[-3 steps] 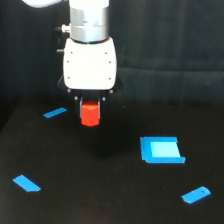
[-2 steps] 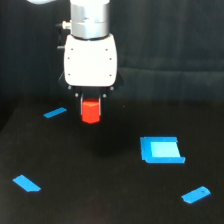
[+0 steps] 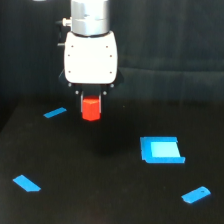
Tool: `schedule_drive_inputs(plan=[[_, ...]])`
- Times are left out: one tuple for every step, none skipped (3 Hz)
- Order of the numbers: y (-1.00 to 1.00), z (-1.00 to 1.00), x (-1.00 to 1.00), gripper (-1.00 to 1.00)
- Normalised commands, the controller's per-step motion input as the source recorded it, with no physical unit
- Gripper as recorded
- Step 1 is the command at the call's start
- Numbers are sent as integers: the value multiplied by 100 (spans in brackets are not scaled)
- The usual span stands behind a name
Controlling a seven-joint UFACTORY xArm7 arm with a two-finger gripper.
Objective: Pick up the red object from the table
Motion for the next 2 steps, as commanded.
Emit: schedule_drive_inputs(plan=[[3, 11, -4, -98], [8, 13, -4, -100]])
